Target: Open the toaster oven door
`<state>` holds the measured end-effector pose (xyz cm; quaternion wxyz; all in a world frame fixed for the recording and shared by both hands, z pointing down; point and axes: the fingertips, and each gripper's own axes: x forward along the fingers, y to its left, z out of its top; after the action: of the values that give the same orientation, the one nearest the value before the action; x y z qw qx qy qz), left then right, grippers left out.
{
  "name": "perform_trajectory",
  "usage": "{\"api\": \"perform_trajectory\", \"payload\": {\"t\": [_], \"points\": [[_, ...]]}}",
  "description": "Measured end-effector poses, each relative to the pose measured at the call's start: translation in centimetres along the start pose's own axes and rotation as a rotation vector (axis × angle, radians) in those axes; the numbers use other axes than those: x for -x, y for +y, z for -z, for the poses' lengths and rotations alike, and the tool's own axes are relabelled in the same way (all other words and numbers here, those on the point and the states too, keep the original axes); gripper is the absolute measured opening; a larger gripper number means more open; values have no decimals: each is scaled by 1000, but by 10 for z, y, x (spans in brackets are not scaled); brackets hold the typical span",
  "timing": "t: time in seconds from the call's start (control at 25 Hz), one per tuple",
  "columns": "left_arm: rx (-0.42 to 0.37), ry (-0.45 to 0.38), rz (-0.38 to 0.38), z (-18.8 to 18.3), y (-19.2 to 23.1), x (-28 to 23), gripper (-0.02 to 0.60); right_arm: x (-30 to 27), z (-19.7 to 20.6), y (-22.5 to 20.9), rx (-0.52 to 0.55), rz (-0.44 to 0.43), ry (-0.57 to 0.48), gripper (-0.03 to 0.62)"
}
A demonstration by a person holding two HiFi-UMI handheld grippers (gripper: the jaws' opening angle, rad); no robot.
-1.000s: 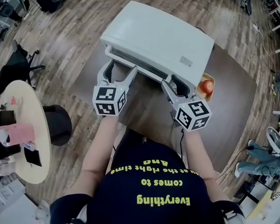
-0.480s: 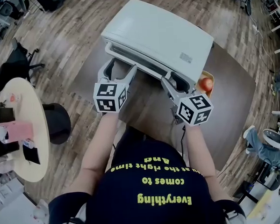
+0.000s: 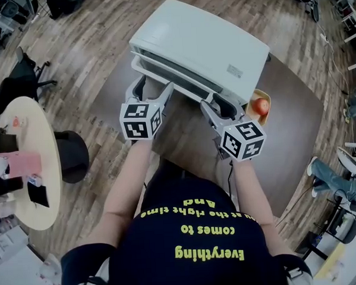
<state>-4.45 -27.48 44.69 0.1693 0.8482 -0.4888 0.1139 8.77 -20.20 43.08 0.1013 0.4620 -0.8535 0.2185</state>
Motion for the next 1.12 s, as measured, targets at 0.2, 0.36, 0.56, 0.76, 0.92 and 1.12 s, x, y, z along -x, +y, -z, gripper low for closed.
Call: {"api": "perform_trajectory", "payload": {"t": [0.2, 0.36, 0.56, 0.76, 0.92, 1.12], "points": [[53, 7, -8, 5, 3, 3, 368, 0, 4, 4, 4, -11, 12, 186], [121, 18, -1, 10, 4, 4, 364, 1, 7, 10, 9, -17, 18, 184], [257, 10, 43, 21, 2, 7, 340, 5, 12, 15, 18, -22, 24, 184], [310, -2, 64, 27, 1, 13, 305, 6, 17, 22, 20, -38, 39, 186], [293, 2, 56, 32, -1, 17, 296, 8, 22, 25, 28, -56, 58, 186], [263, -2, 42, 34, -1, 22, 284, 13, 24, 30, 67, -63, 48, 184]]}}
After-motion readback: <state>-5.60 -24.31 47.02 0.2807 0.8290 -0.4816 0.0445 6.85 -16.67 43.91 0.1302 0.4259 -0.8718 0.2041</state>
